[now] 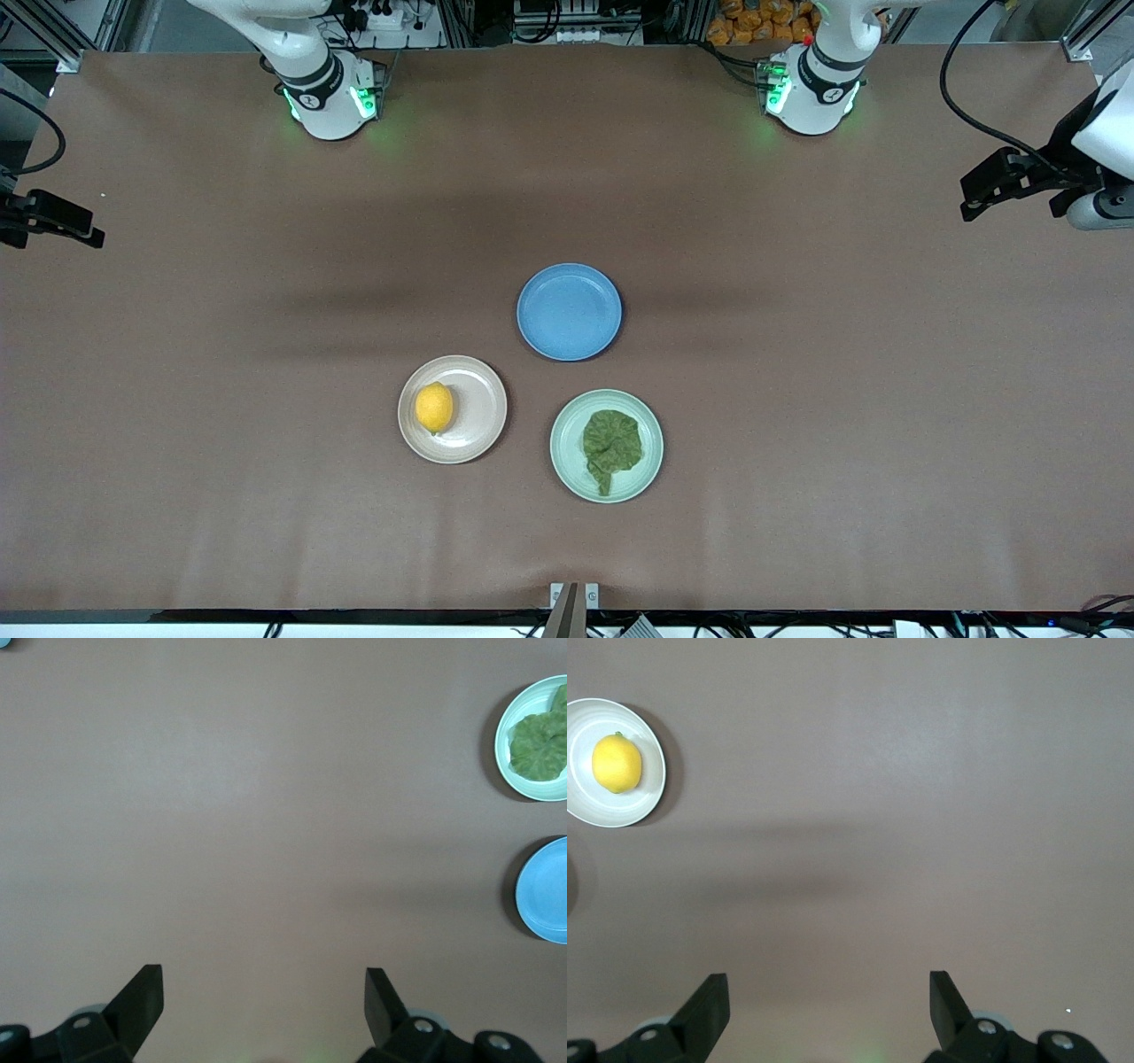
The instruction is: Place lemon and lettuce in plates
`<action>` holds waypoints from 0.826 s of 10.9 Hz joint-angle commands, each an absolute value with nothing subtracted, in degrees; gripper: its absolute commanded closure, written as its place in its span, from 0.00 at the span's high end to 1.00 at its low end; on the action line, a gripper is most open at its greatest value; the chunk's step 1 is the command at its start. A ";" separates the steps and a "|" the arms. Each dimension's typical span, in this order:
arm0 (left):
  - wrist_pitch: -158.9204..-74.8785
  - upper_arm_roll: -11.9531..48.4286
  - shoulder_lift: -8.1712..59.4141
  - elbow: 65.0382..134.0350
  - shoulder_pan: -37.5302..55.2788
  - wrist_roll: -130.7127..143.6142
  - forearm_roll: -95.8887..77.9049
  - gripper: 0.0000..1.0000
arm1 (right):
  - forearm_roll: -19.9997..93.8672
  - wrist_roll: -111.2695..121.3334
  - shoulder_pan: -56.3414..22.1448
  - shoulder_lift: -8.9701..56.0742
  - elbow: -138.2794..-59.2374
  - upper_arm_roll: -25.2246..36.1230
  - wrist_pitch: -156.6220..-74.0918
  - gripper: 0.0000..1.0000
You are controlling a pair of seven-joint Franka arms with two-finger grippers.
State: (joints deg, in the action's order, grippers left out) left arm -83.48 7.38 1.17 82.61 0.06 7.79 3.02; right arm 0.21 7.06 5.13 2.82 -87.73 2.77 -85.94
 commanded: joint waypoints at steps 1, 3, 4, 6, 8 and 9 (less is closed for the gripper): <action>-82.35 7.65 1.23 81.65 0.00 6.77 3.96 1.00 | -0.18 6.15 5.10 2.55 -87.98 2.73 -85.52 1.00; -82.35 7.56 1.32 81.74 0.09 6.85 4.04 1.00 | -0.26 6.15 5.10 2.55 -87.98 2.72 -85.52 1.00; -82.35 7.56 1.32 81.74 0.09 6.86 3.96 1.00 | -0.26 6.15 5.10 2.55 -87.98 2.72 -85.52 1.00; -82.35 7.56 1.58 81.74 0.26 6.86 3.87 1.00 | -0.26 6.15 5.10 2.46 -87.98 2.81 -85.52 1.00; -82.44 7.56 1.58 81.74 0.53 6.86 3.96 1.00 | -0.26 6.15 5.18 2.55 -87.98 2.81 -85.52 1.00; -82.44 7.56 1.67 81.74 0.53 6.86 4.04 1.00 | -0.26 6.07 5.19 2.55 -87.98 2.73 -85.52 1.00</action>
State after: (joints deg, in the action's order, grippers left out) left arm -83.36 7.46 1.38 82.62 0.22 7.79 3.02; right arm 0.21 7.05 5.14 2.83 -87.73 2.82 -85.86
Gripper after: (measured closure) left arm 0.000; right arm 0.000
